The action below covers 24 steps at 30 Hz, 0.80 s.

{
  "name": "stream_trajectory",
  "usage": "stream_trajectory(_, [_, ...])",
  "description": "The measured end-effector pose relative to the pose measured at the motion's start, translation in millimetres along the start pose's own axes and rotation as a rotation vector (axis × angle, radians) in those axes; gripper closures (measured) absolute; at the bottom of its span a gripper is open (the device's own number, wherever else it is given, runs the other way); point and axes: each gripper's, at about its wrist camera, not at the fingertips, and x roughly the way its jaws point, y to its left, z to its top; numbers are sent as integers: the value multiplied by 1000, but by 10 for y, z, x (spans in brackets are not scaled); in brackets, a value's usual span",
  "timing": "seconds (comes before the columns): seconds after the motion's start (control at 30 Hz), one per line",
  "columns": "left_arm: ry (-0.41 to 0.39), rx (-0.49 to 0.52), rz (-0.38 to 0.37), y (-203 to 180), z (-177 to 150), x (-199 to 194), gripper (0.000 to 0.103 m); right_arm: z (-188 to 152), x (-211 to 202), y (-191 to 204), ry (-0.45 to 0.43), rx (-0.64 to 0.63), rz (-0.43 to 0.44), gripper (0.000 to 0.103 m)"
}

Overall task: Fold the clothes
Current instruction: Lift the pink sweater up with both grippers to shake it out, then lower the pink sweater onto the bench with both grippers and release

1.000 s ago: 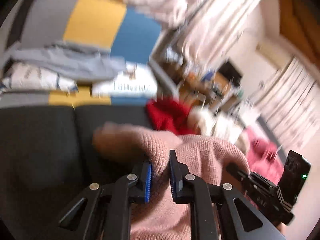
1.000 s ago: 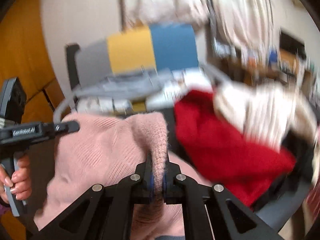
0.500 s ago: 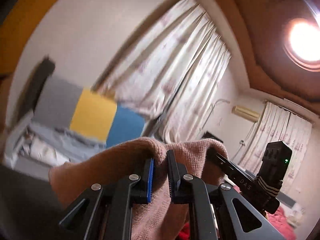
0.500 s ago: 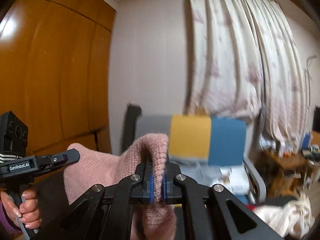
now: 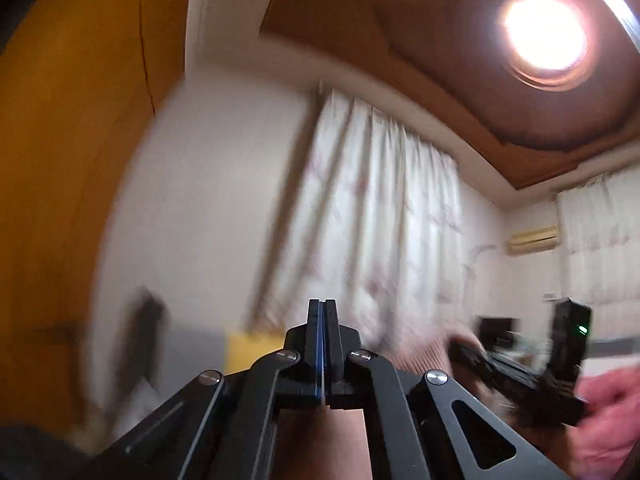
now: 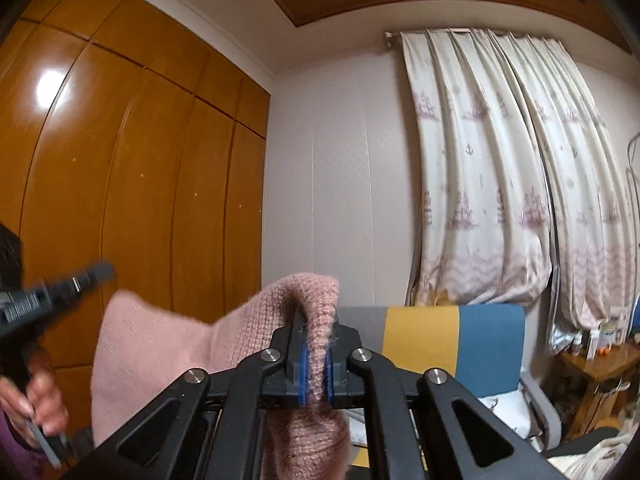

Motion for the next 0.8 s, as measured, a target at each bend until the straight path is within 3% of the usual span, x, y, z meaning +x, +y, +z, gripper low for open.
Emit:
stream_trajectory(0.03, [4, -1, -4, -2, 1, 10, 103, -43, -3, 10, 18, 6, 3, 98])
stream_trajectory(0.17, [250, -80, -13, 190, -527, 514, 103, -466, 316, -32, 175, 33, -16, 98])
stream_trajectory(0.33, [675, -211, 93, 729, -2222, 1039, 103, -1422, 1019, -454, 432, 72, -165, 98])
stream_trajectory(0.43, [944, -369, 189, 1186, -3389, 953, 103, -2004, 1340, -882, 569, 131, -252, 98])
stream_trajectory(0.53, [1079, -495, 248, 1413, -4060, 784, 100, -2545, 1505, -1306, 685, 201, -311, 98])
stream_trajectory(0.57, [1113, -515, 262, 1457, -4234, 726, 94, -2729, 1479, -1421, 718, 219, -334, 98])
stream_trajectory(0.63, [1171, -505, 274, 1471, -4509, 611, 69, -3099, 1398, -1643, 780, 252, -381, 98])
stream_trajectory(0.67, [1193, -468, 268, 1430, -4600, 553, 44, -3268, 1335, -1764, 811, 280, -401, 98])
stream_trajectory(0.7, [1196, -410, 257, 1356, -4630, 533, 29, -3433, 1266, -1887, 841, 311, -420, 98])
stream_trajectory(0.8, [1215, -215, 221, 1137, -4774, 568, 17, -3868, 1018, -2227, 921, 415, -464, 98])
